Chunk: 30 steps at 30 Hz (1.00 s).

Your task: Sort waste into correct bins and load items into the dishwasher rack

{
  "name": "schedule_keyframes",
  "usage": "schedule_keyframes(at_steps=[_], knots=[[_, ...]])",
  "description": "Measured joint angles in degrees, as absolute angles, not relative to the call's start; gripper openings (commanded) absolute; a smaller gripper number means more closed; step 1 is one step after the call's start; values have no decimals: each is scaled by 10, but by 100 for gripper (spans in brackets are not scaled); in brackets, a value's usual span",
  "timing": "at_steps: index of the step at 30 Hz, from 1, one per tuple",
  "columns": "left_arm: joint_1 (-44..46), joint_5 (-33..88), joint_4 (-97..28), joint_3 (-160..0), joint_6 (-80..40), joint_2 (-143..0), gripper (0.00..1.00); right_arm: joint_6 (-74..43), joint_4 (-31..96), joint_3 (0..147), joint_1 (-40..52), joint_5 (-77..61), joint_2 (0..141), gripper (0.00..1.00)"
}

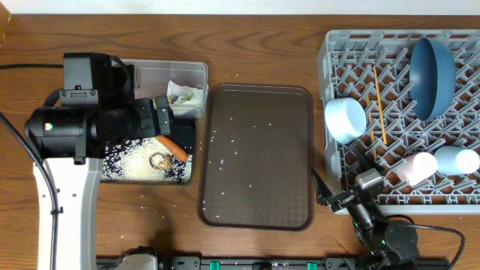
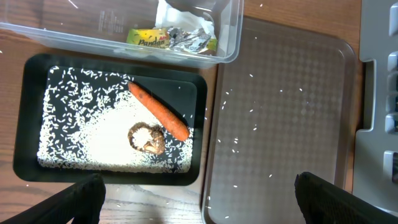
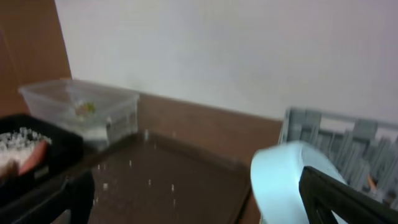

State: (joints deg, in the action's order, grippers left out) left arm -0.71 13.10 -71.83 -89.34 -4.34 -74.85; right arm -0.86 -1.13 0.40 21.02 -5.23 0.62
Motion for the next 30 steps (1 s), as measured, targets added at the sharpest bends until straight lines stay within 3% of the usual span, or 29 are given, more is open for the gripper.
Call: schedule_keyframes(at_steps=[3, 30], knots=[[-7, 131, -718, -893, -43, -748, 98, -9, 36, 4, 210, -51, 8, 99], [4, 112, -717, -880, -43, -734, 98, -9, 36, 4, 210, -51, 8, 99]])
